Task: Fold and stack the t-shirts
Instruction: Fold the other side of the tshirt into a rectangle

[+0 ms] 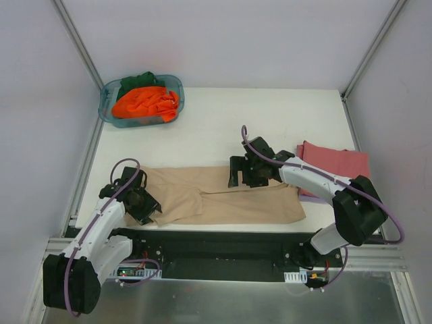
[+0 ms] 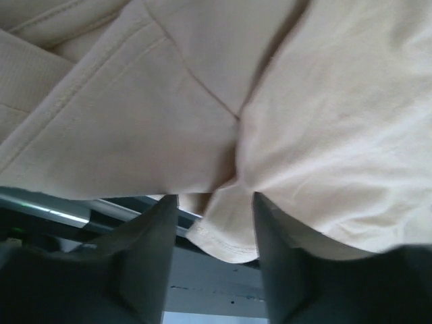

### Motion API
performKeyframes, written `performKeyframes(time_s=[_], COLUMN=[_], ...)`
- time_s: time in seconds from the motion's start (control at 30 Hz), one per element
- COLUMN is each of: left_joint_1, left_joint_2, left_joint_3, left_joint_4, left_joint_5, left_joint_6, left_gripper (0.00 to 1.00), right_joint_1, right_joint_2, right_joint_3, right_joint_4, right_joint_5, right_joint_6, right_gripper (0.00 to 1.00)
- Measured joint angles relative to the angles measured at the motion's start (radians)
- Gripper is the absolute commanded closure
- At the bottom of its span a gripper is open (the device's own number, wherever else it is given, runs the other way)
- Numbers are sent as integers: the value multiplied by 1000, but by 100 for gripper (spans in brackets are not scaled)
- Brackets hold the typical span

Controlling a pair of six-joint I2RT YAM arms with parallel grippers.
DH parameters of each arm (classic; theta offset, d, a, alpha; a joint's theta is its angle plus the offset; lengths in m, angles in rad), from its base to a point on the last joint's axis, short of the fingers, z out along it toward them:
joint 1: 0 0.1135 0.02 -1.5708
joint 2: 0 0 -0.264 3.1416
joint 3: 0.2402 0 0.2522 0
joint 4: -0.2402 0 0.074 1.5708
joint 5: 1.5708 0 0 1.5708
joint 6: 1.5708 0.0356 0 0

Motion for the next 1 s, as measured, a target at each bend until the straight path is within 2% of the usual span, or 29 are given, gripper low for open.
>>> performKeyframes(time_s=[0.07, 0.13, 0.17, 0.27, 0.4, 0.5, 0.57, 0.7, 0.83, 1.0], left_joint_1=[0, 0, 0, 0, 0, 0, 0, -18, -60, -45], left_joint_2=[26, 50, 54, 39, -18, -37, -24, 132, 408, 632], left_joint_3=[0, 3, 10, 72, 277, 391, 399, 327, 306, 312], left_joint_4=[-14, -28, -42, -82, -111, -66, 6, 185, 328, 408], left_joint_5=[-7, -21, -27, -49, -101, -105, -64, 36, 54, 55], left_joint_6=[-5, -4, -1, 10, 49, 67, 72, 70, 69, 70], left_gripper=[39, 16, 1, 1, 1, 1, 1, 1, 1, 1], right_joint_1=[-6, -12, -15, -27, -47, -74, -100, -182, -270, -340], right_joint_2=[4, 4, 4, 1, -26, -61, -71, -69, -33, 36], right_joint_3=[-2, -3, -3, -5, -13, -21, -23, -27, -43, -64], right_joint_4=[0, 0, 0, -1, -10, -14, -16, -15, 1, 7], right_joint_5=[0, -2, -2, -1, 18, 38, 47, 66, 73, 62], right_joint_6=[0, 0, 0, -2, -3, -11, -26, -57, -81, -94], right_gripper=[4, 4, 4, 4, 4, 4, 4, 4, 4, 4])
